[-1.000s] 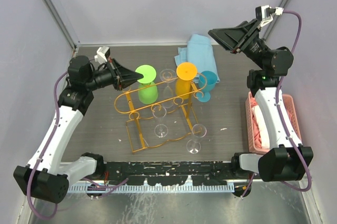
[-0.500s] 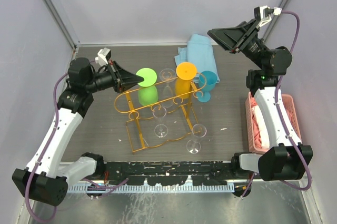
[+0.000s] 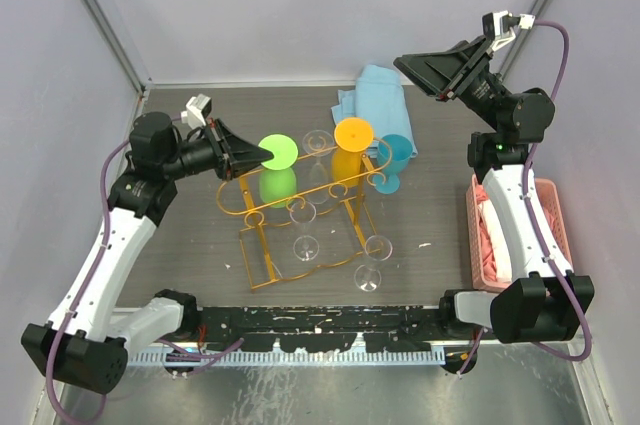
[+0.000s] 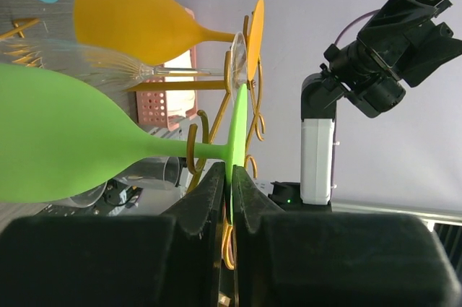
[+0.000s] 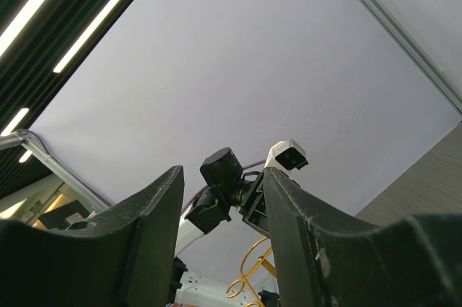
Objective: Place the wine glass upside down on the wine glass rack
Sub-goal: Turn the wine glass upside down at the wine rack.
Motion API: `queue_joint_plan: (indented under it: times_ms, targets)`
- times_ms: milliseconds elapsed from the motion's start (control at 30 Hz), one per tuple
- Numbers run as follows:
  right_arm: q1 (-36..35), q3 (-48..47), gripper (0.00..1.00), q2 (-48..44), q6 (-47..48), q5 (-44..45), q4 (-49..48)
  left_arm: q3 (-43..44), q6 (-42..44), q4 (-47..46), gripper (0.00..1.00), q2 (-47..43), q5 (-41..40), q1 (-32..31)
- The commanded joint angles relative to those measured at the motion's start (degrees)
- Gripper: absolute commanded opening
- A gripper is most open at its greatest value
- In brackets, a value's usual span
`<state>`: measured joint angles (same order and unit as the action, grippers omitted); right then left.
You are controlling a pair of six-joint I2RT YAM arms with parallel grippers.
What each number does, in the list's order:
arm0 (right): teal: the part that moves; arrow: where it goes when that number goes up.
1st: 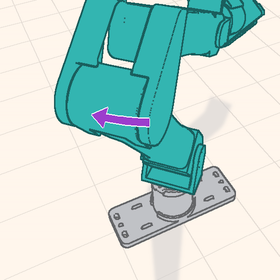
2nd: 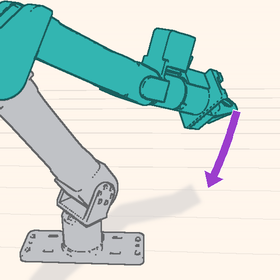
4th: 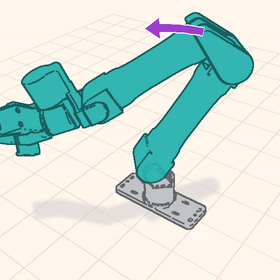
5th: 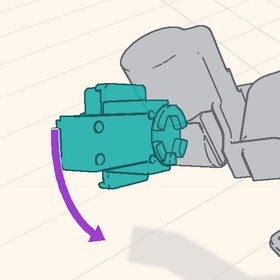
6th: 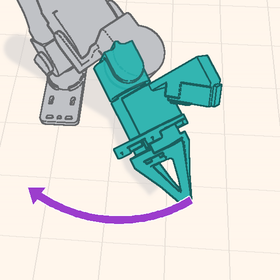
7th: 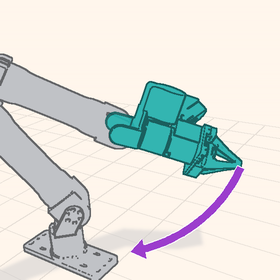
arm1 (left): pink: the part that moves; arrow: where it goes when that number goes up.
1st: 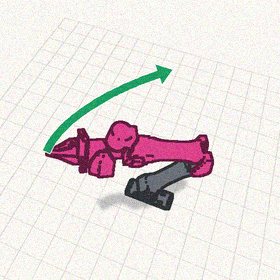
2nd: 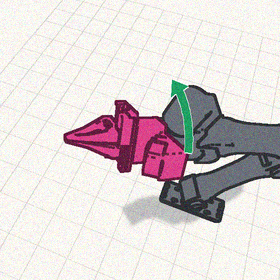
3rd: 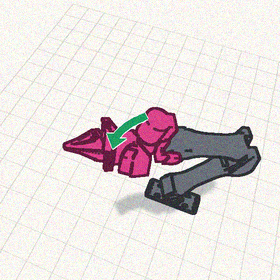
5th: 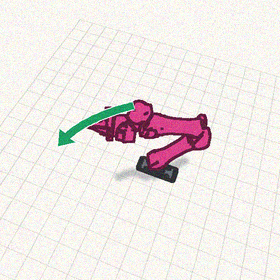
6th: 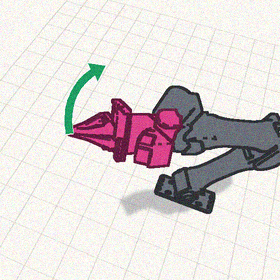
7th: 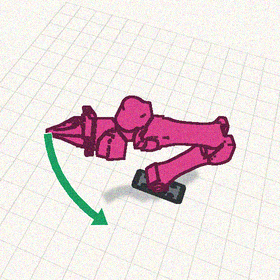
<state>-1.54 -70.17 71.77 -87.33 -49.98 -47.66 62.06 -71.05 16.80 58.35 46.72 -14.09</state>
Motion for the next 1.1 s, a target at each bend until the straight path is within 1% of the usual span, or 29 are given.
queue_joint_plan:
  times_ms: [0,200,300,467,533,1067]
  targets:
    - [-0.35,-1.06,0.54,-0.3,0.22,1.24,-1.73,1.19,2.23,1.91,0.13,-1.73,0.15,-0.56]
    - [-0.32,-0.65,0.54,-0.41,0.22,1.5,-1.82,0.84,2.85,3.68,0.19,-2.91,-0.38,-0.85]
    - [-0.36,-0.57,0.54,-0.64,0.17,1.46,-1.81,0.86,2.84,3.98,0.26,-3.31,-0.49,-0.8]
    - [-0.31,-0.16,0.54,-1.0,0.11,1.68,-1.84,0.9,2.95,5.82,0.31,-4.57,-1.04,-0.92]
    - [-0.36,0.09,0.54,-1.15,0.05,1.86,-1.98,0.64,3.02,6.34,0.36,-5.1,-1.34,-1.01]
    - [-0.37,1.26,0.54,-2.36,0.28,2.31,-1.86,0.82,3.15,10.72,0.41,-10.51,-2.42,-0.99]
